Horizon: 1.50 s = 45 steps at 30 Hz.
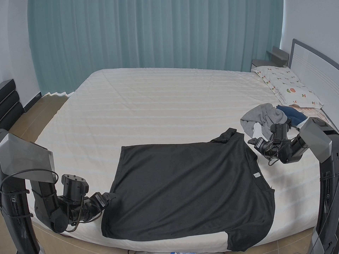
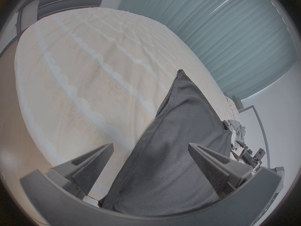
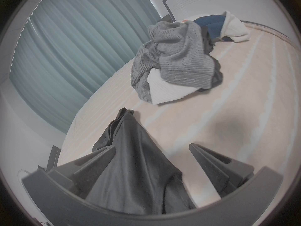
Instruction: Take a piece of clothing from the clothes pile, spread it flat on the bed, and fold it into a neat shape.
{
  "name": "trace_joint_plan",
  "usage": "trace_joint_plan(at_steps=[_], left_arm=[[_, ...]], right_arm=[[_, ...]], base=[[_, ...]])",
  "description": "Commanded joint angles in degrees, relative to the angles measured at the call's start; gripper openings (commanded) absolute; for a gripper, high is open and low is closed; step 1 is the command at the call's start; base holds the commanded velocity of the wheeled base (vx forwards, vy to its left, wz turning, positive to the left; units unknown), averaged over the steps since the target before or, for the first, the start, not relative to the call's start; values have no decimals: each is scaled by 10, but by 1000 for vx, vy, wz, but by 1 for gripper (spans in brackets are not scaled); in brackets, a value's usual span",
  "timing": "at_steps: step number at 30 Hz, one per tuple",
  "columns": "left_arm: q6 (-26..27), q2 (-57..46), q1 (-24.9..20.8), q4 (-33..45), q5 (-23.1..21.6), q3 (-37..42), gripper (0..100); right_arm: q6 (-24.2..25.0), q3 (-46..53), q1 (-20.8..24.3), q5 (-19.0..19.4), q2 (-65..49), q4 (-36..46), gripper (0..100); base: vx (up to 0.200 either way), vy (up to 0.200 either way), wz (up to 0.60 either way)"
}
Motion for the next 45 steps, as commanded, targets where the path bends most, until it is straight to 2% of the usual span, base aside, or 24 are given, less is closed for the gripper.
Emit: trace_joint_plan(at_steps=[1,15,16,34,45], left_arm=[[0,0,0,0,0,1,100],[0,5,0,0,0,1,100],[0,6,0,0,0,1,100],[0,5,0,0,0,1,100],[0,5,0,0,1,0,100]], right_arm=[[4,62,-19,31,-25,-36,100],[15,3,-13,38,59,-36,100],[15,-1,-13,37,60,-37,0],[15,-40,-20,16,39,-38,0],[-5,-55,-16,-2,41,-48,0]], base=[[0,0,0],[0,0,0],[0,0,0],[0,0,0],[0,0,0]])
